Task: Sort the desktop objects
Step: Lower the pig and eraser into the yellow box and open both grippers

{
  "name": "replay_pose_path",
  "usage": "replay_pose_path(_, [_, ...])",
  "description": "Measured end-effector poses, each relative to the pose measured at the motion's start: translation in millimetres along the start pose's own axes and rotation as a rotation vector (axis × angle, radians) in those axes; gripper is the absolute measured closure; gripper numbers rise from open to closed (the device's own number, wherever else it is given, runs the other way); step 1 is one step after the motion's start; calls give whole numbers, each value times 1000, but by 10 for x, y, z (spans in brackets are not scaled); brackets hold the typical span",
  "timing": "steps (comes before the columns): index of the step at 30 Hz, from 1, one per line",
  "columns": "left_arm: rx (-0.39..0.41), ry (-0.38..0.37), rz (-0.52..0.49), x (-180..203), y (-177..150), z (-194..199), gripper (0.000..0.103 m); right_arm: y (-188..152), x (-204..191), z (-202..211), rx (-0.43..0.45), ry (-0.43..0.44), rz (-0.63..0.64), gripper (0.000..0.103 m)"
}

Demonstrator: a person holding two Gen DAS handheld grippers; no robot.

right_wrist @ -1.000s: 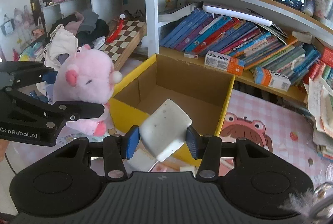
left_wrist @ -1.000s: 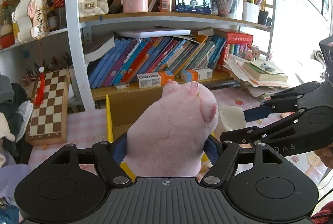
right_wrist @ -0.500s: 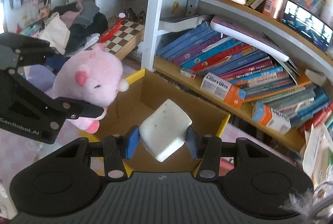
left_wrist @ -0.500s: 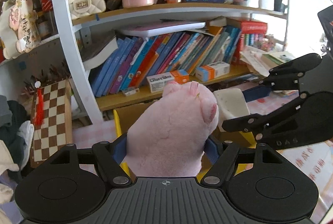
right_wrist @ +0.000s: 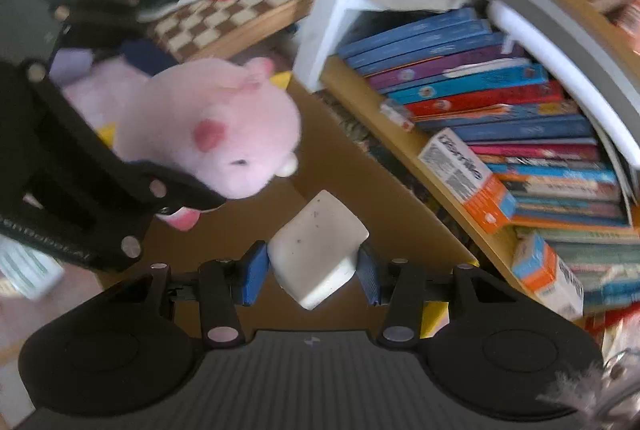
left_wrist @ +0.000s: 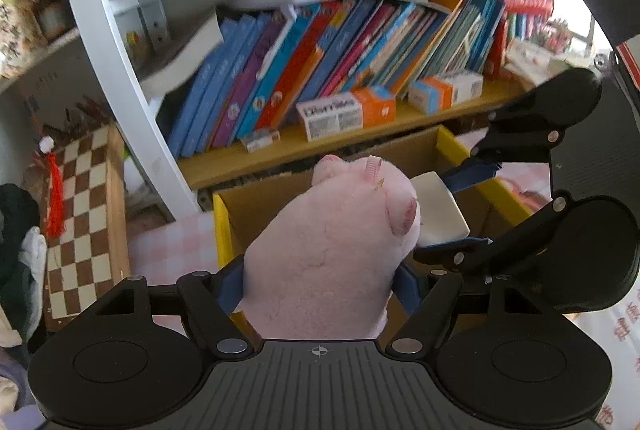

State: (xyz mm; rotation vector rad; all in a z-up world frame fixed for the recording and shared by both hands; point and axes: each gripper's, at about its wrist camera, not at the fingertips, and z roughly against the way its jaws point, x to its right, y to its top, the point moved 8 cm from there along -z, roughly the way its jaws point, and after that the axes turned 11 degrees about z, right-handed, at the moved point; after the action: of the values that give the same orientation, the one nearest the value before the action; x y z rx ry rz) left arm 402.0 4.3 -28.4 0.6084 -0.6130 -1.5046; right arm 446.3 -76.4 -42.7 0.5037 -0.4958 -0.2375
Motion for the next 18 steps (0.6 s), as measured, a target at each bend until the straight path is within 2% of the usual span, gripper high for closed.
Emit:
replay_pose_path(9, [-113, 20, 1, -70, -84, -428, 28, -134, -114, -482, -91, 76, 195, 57])
replay_pose_path(18, [-196, 34, -71, 32, -225, -708, 27, -219, -113, -702, -133, 144, 196, 57])
